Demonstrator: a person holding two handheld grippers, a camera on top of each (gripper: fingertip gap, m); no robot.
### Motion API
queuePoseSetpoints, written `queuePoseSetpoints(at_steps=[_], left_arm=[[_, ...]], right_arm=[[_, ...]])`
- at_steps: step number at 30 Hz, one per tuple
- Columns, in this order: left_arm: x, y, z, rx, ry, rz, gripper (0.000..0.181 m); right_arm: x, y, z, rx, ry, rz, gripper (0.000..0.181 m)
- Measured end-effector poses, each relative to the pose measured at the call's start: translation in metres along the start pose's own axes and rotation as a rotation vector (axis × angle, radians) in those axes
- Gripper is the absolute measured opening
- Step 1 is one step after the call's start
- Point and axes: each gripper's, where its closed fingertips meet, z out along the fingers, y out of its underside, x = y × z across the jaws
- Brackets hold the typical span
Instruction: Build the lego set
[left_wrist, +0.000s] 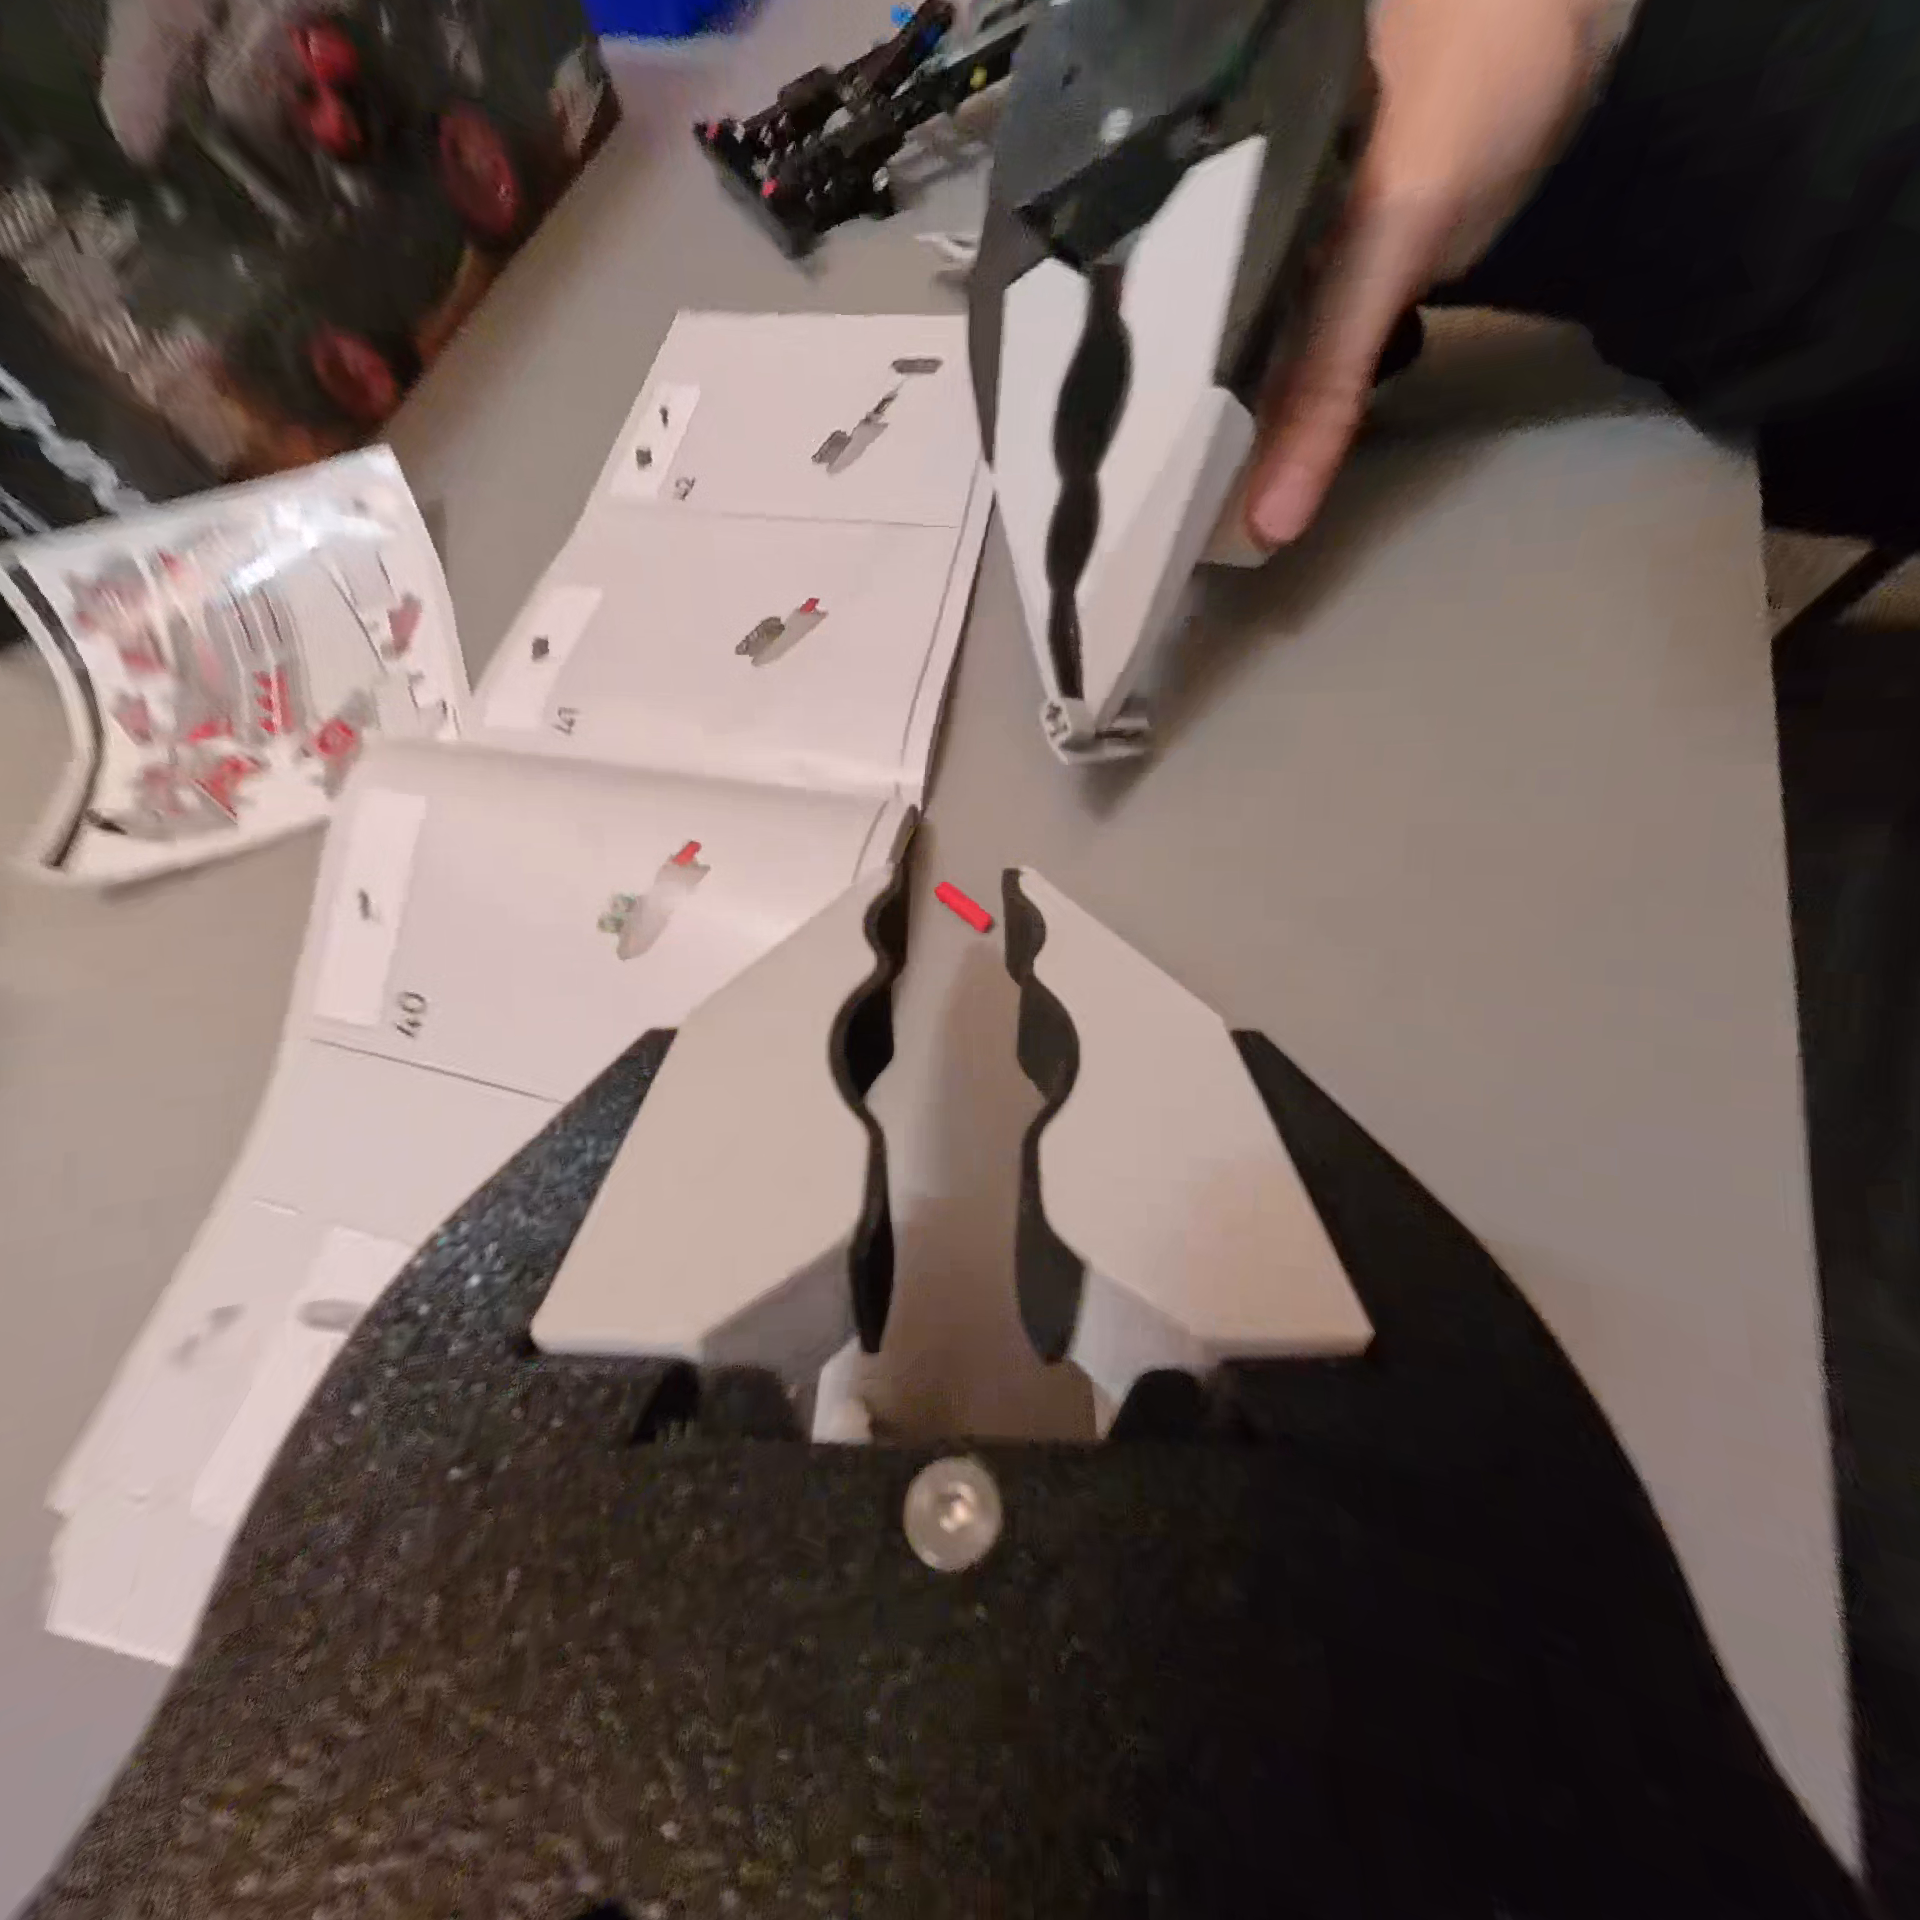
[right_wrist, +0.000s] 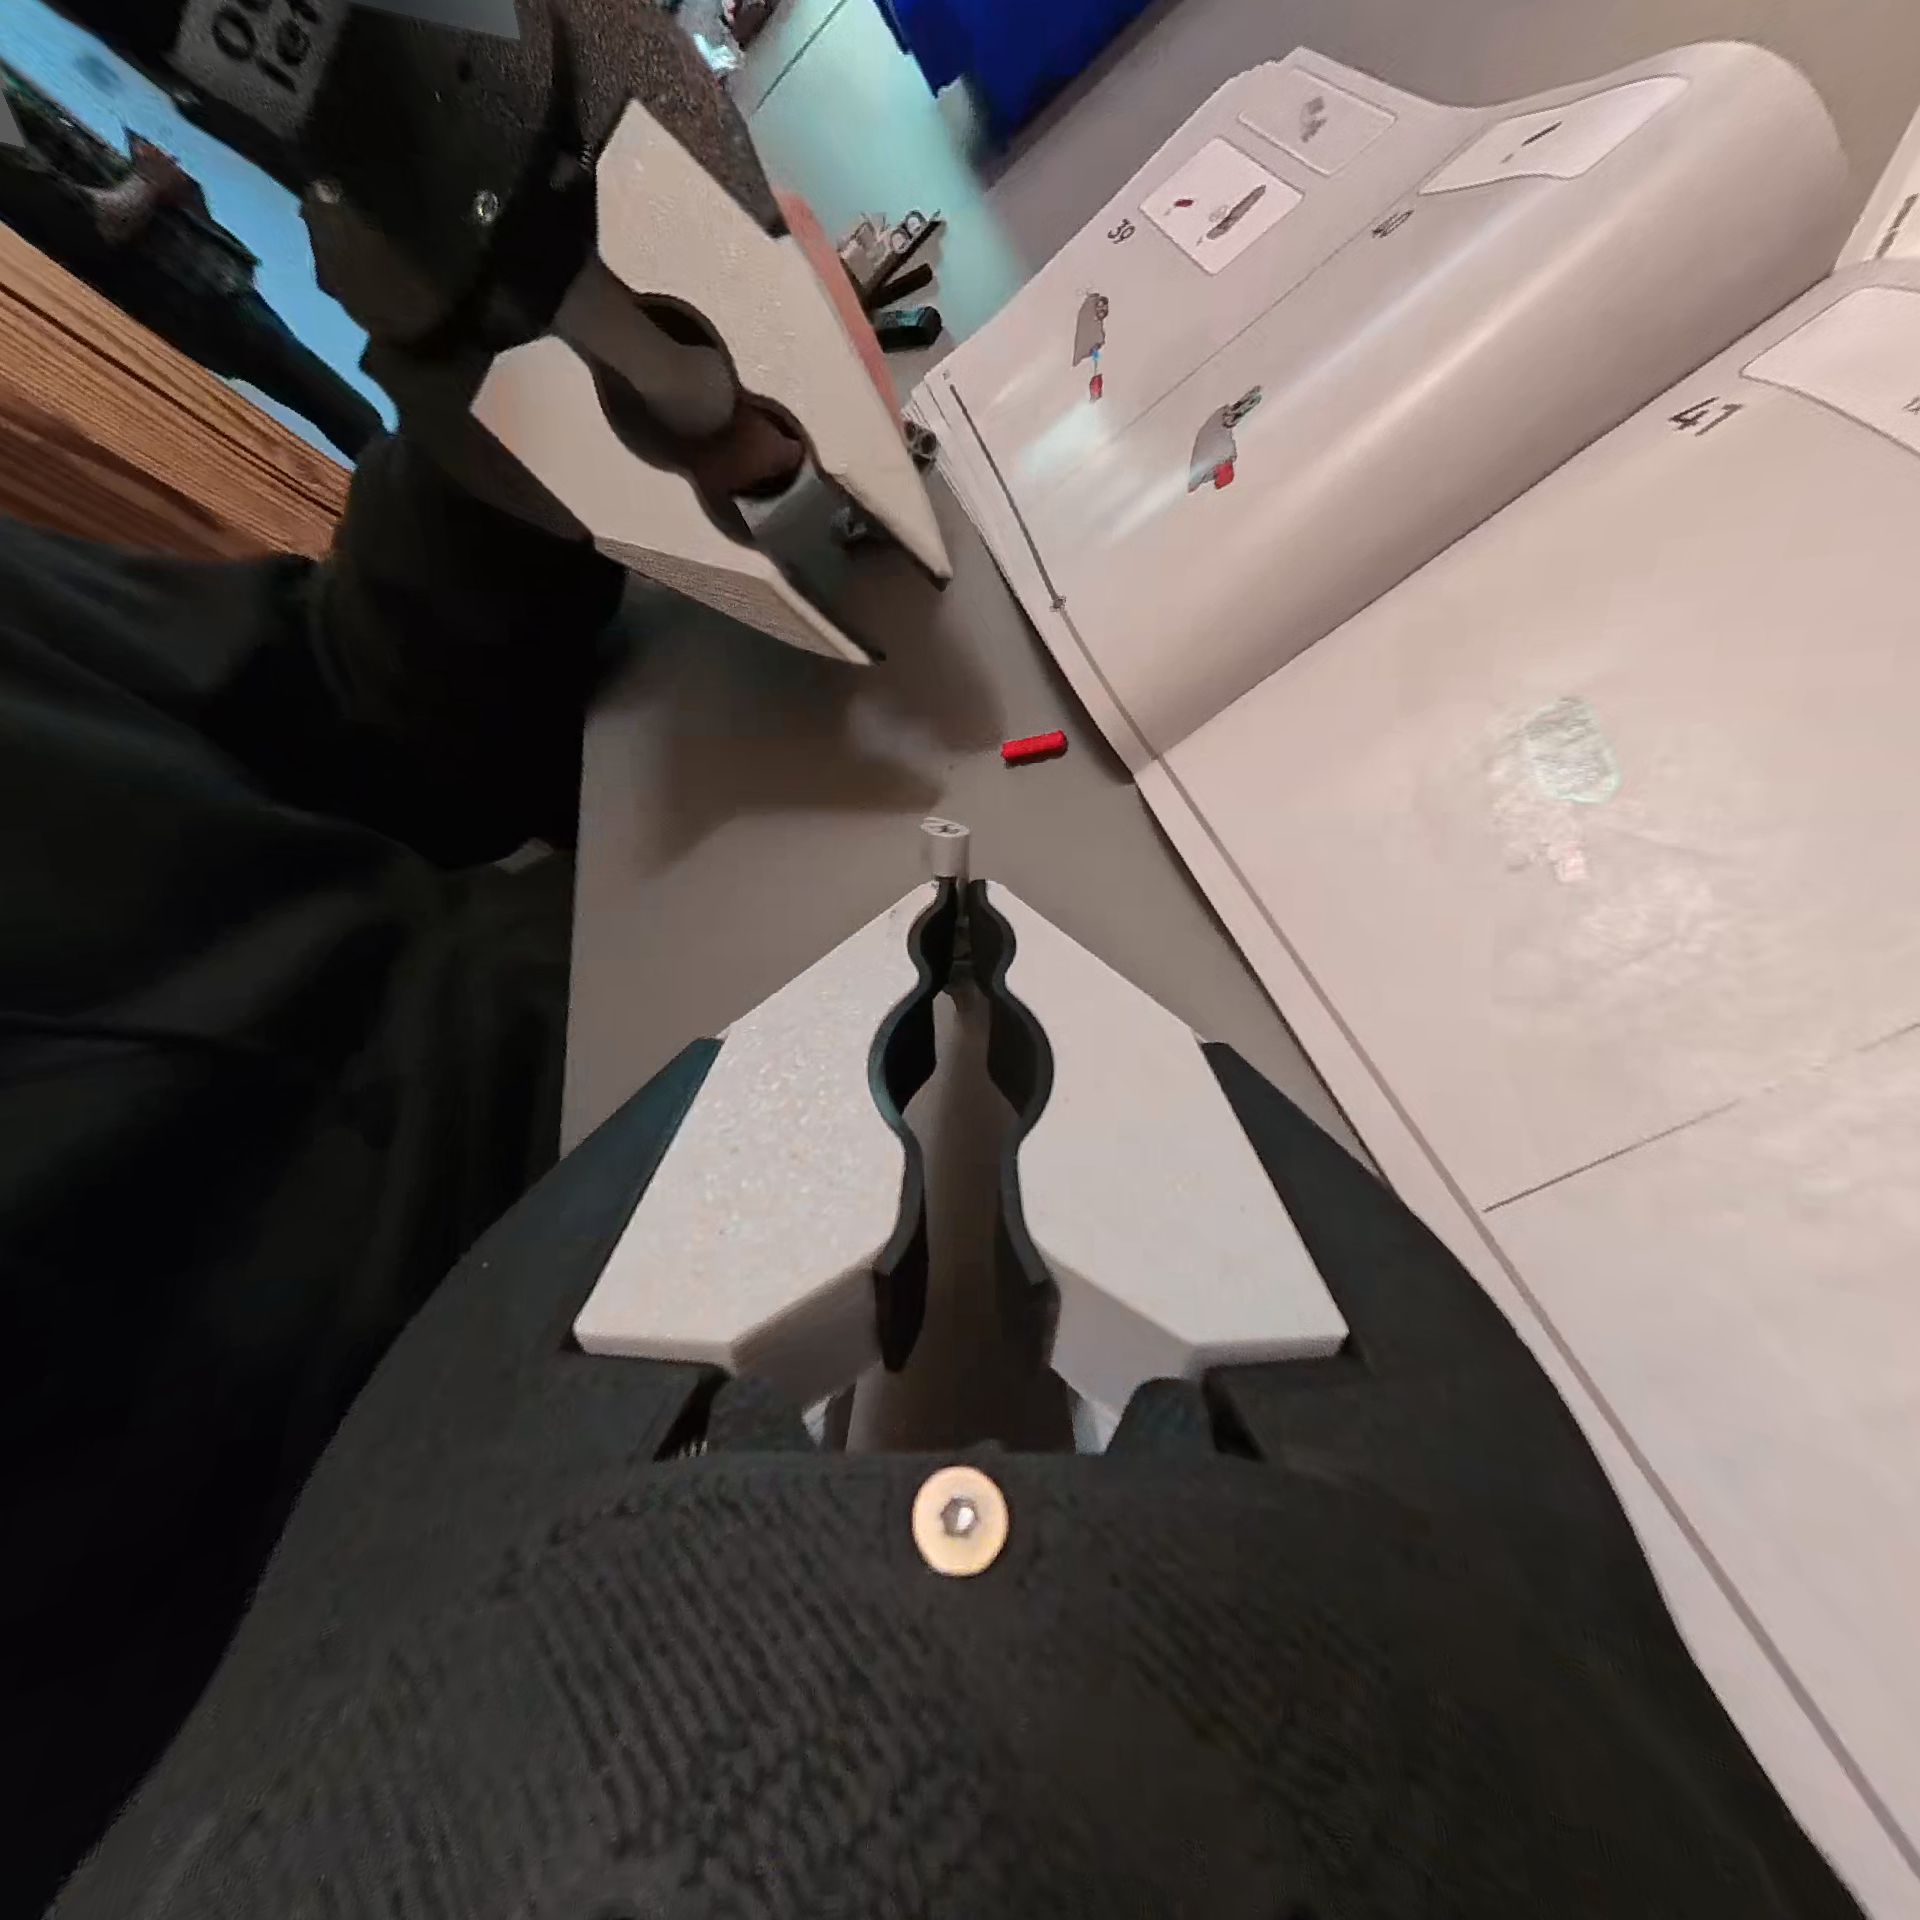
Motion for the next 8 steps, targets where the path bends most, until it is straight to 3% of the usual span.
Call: queuePoseSetpoints(at_steps=[4, 8], left_arm=[[0.007, 0.013, 0.017, -0.106, -0.012, -0.205, 0.016], [0.003, 0.023, 0.028, -0.159, -0.107, -0.203, 0.014]], right_arm=[[-0.001, 0.008, 0.006, -0.057, 0.040, -0.056, 0.001], [-0.003, 0.012, 0.012, -0.102, 0.065, -0.121, 0.006]])
